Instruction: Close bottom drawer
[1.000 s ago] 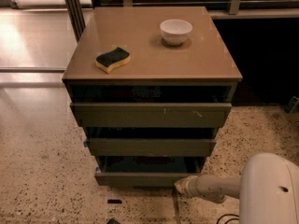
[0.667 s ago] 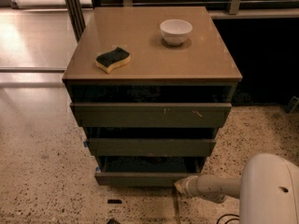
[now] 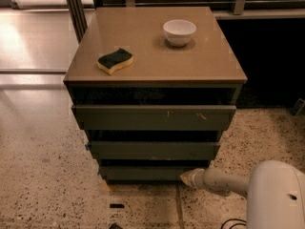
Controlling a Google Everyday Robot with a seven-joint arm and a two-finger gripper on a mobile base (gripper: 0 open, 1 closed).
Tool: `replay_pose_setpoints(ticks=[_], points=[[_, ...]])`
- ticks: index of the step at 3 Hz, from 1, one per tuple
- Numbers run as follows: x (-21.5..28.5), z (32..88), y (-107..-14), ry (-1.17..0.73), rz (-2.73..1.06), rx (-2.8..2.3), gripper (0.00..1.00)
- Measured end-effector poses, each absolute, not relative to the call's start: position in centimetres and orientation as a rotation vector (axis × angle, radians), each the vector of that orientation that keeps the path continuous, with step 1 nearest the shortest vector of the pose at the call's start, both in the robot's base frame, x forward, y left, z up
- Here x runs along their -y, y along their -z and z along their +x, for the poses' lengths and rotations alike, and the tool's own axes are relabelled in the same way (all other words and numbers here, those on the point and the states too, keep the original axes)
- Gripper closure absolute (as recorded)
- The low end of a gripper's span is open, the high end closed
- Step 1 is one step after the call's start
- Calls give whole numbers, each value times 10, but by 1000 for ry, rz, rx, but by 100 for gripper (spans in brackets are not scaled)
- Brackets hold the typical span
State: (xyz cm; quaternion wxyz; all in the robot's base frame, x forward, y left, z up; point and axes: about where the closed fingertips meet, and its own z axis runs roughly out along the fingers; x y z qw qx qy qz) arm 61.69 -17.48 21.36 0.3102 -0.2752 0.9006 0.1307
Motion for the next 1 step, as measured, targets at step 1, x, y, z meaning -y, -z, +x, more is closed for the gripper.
replay_pose_setpoints(ticks=[1], points=[[175,617,-214,-345,-727,-2378,100]])
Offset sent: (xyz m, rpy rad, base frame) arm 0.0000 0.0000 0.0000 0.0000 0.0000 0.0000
